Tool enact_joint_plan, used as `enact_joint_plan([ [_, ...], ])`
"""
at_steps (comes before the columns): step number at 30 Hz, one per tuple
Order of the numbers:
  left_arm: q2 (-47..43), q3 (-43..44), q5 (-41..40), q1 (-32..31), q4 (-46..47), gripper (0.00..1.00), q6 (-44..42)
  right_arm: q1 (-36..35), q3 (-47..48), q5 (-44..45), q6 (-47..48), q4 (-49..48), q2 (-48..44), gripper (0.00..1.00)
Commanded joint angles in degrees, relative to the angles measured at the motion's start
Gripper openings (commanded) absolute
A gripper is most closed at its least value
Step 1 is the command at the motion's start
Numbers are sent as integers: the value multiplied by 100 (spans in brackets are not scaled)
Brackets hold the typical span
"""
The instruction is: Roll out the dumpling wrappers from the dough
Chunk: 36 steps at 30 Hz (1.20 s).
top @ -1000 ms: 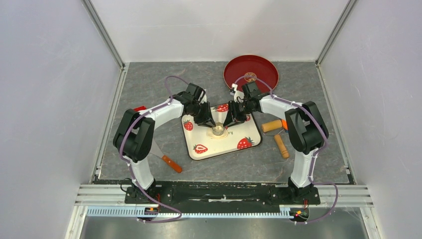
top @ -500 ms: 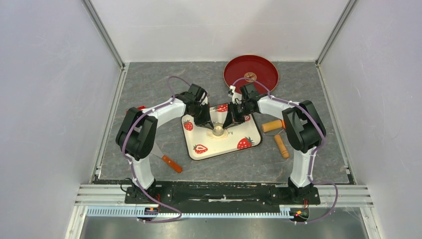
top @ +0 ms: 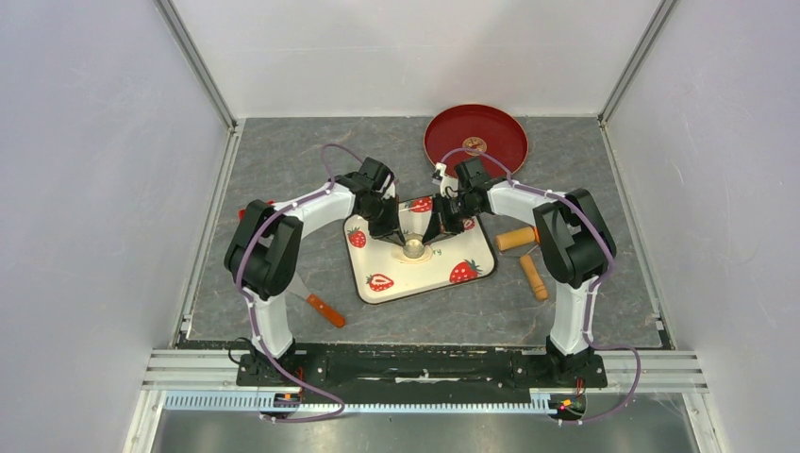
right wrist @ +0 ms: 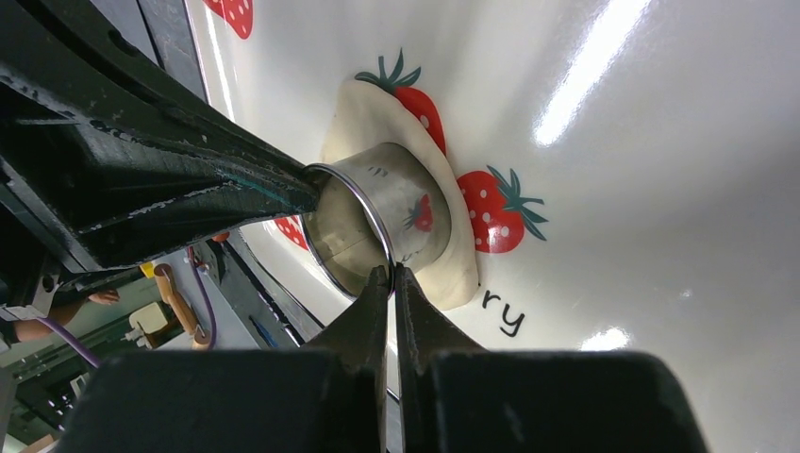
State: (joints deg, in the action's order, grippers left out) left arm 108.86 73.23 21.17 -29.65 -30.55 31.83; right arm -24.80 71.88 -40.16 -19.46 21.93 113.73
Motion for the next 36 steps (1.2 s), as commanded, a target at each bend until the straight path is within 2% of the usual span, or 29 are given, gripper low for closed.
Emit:
enact_joint_plan([
  [1, 414, 1, -236, -111, -64, 2, -347, -122, -95, 658, 423, 487, 397, 0],
  [22, 1083, -106, -324, -134, -244, 2, -371, -203, -245, 1557, 618, 981, 818, 0],
  [36, 1007, -184, -398, -133, -246, 2, -345, -253, -383, 1634, 687, 980, 828, 0],
])
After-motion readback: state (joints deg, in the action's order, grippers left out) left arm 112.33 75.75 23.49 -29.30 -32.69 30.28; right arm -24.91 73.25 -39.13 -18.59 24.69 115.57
